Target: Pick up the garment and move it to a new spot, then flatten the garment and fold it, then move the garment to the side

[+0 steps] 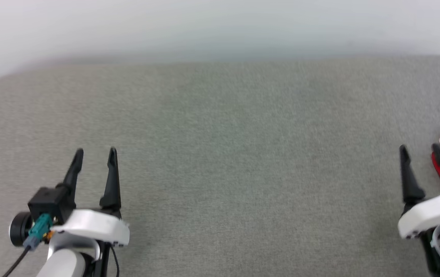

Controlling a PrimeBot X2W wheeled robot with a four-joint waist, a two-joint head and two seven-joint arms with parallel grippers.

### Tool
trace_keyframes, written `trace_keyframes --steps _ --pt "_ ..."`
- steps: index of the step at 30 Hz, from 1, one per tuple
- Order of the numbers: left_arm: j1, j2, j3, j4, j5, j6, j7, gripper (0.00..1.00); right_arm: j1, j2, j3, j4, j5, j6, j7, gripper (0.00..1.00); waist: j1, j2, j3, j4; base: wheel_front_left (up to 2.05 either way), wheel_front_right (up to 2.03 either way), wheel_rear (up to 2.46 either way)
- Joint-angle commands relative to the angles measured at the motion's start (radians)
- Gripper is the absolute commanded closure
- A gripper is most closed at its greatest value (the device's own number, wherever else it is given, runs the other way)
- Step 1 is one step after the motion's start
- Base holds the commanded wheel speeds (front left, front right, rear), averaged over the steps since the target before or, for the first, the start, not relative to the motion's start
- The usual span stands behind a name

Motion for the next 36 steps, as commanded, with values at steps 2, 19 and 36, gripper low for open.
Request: trace_keyframes --steps 2,19,36 --pt "0.039 0.005 0.008 0.013 -0.008 0.007 -0.008 0.0 0.079 0.049 0.0 -0.096 -0.019 -0.001 0.028 0.0 0.0002 0.0 -0.061 0.033 0.0 0.0 0.0" --pt "0.162 0.01 -0.027 0.015 -0.004 0.016 -0.003 0.0 0.326 0.132 0.051 -0.398 -0.013 -0.001 0.163 0.0 0.0002 0.0 -0.165 0.0 0.0 0.0 0.0" --pt "0.156 0.004 -0.022 0.049 -0.02 -0.003 -0.017 0.0 0.34 0.142 0.082 -0.426 0.0 -0.001 0.186 0.0 0.0002 0.0 -0.173 0.0 0.0 0.0 0.0"
